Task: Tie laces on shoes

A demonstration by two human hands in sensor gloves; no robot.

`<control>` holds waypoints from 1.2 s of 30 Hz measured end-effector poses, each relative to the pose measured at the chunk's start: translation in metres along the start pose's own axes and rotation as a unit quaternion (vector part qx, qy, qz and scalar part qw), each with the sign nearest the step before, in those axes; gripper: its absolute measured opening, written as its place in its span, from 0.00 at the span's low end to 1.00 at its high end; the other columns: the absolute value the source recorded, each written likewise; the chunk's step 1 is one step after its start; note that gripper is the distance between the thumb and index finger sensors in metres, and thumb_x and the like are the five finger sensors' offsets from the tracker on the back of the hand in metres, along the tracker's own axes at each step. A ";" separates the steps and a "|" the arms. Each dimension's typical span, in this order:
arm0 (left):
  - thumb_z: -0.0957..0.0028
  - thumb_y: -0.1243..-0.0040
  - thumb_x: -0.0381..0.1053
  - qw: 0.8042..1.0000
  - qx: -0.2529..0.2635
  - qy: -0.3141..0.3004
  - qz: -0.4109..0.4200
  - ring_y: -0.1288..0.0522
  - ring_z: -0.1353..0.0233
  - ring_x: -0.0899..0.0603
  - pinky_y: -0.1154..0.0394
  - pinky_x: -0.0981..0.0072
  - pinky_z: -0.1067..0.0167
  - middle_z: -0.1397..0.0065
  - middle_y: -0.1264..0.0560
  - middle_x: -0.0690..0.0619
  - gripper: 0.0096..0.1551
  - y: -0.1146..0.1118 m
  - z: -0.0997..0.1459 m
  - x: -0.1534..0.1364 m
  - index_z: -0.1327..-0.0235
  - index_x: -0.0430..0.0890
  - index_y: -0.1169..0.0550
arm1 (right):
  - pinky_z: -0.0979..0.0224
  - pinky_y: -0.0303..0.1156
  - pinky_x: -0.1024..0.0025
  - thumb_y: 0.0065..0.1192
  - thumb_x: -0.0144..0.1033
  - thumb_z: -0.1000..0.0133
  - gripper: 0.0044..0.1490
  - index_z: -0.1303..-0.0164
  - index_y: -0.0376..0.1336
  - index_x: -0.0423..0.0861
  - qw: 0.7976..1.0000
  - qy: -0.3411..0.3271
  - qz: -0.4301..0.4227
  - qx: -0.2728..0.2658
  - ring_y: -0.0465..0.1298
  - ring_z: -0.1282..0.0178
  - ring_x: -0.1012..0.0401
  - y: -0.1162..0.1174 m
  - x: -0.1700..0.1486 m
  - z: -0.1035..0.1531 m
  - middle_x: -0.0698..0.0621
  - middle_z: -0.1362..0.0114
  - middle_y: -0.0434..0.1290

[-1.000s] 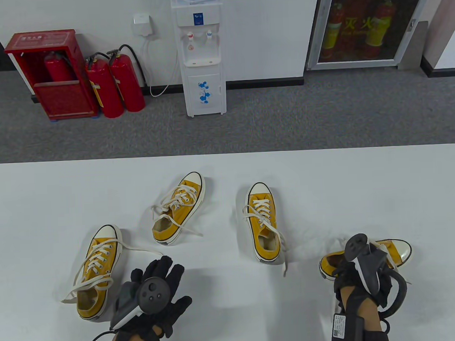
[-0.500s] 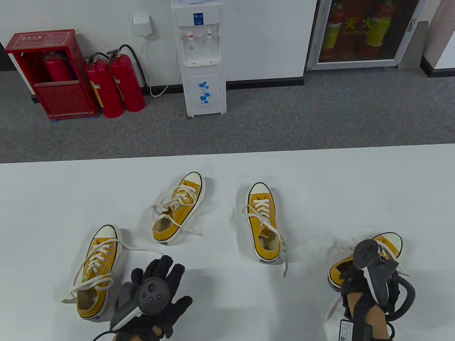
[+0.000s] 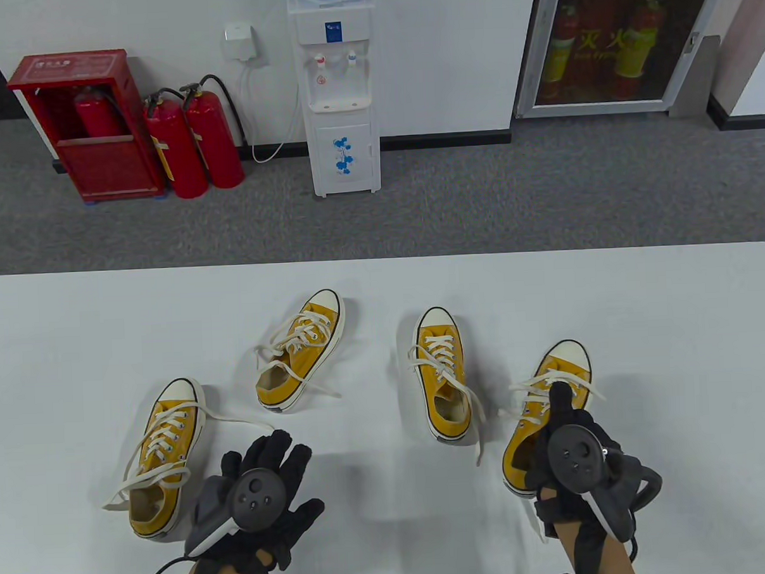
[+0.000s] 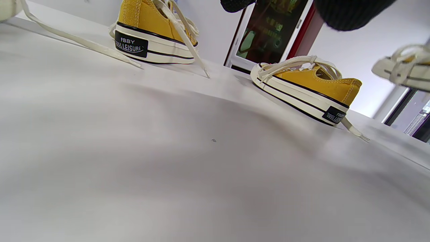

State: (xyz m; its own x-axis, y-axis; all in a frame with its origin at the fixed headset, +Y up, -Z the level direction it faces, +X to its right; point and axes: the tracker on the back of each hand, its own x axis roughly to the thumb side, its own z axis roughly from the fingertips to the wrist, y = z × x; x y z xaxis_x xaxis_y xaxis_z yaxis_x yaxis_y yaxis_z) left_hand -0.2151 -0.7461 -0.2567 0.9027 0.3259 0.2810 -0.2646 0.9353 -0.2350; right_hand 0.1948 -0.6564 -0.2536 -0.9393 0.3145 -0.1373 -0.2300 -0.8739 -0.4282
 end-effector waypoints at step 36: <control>0.49 0.49 0.72 1.000 0.005 0.002 -0.001 0.61 0.13 0.28 0.67 0.18 0.30 0.11 0.63 0.42 0.52 0.002 0.000 -0.001 0.16 0.53 0.50 | 0.55 0.81 0.63 0.63 0.38 0.49 0.37 0.27 0.61 0.45 0.964 -0.195 -0.118 0.134 0.81 0.69 0.64 0.112 0.150 0.068 0.44 0.50 0.79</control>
State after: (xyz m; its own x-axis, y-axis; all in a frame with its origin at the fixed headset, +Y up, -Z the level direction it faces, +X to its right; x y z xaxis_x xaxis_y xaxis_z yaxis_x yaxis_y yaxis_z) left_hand -0.2170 -0.7447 -0.2571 0.9044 0.3233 0.2784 -0.2660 0.9375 -0.2244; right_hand 0.0110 -0.7319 -0.2613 -0.8653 0.3983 0.3044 -0.4570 -0.8763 -0.1523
